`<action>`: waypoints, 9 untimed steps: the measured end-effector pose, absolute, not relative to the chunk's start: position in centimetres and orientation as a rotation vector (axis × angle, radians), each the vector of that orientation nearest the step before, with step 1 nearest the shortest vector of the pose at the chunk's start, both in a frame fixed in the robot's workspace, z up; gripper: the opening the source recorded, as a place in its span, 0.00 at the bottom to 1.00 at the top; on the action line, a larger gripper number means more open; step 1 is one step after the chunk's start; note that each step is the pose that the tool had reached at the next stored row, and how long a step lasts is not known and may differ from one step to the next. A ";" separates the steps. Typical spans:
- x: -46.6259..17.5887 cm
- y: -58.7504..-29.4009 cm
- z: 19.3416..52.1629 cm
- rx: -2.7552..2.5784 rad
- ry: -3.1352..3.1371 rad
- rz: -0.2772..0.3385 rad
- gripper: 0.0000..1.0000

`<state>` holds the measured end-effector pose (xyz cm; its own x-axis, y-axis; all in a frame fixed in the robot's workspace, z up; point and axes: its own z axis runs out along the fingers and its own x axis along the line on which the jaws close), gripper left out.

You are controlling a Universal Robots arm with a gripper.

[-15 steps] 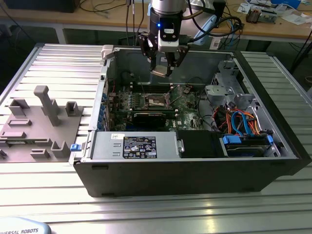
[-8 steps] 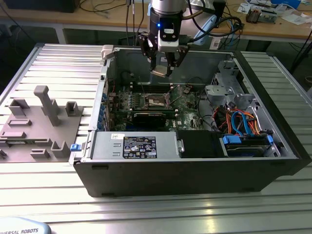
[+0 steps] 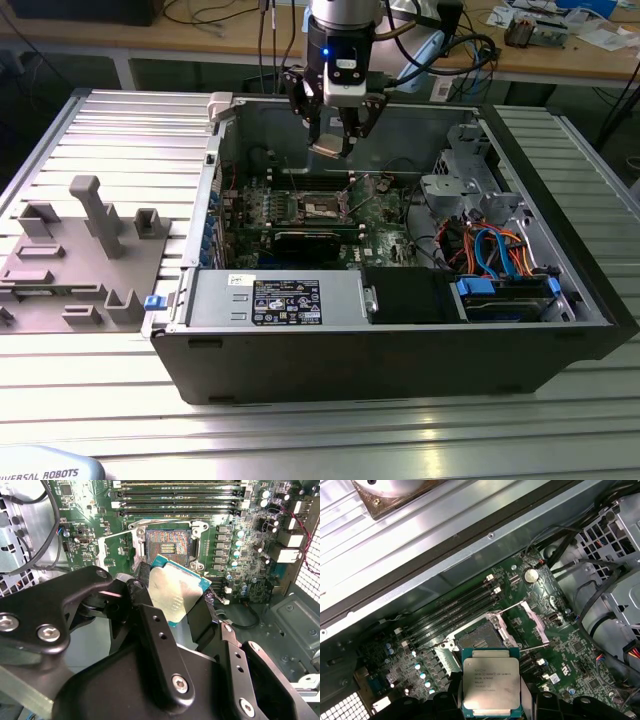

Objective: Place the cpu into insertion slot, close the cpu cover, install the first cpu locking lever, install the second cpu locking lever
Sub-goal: 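Place the cpu into insertion slot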

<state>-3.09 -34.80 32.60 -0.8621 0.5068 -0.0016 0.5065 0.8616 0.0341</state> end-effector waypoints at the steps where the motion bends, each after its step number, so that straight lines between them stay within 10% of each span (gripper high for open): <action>1: -3.1 -34.8 32.6 0.823 3.021 0.051 0.54; 9: -3.1 -34.8 32.6 0.829 3.019 0.051 0.54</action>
<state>-3.09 -34.80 32.60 -0.8597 0.5108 -0.0016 0.5104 0.8592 0.0341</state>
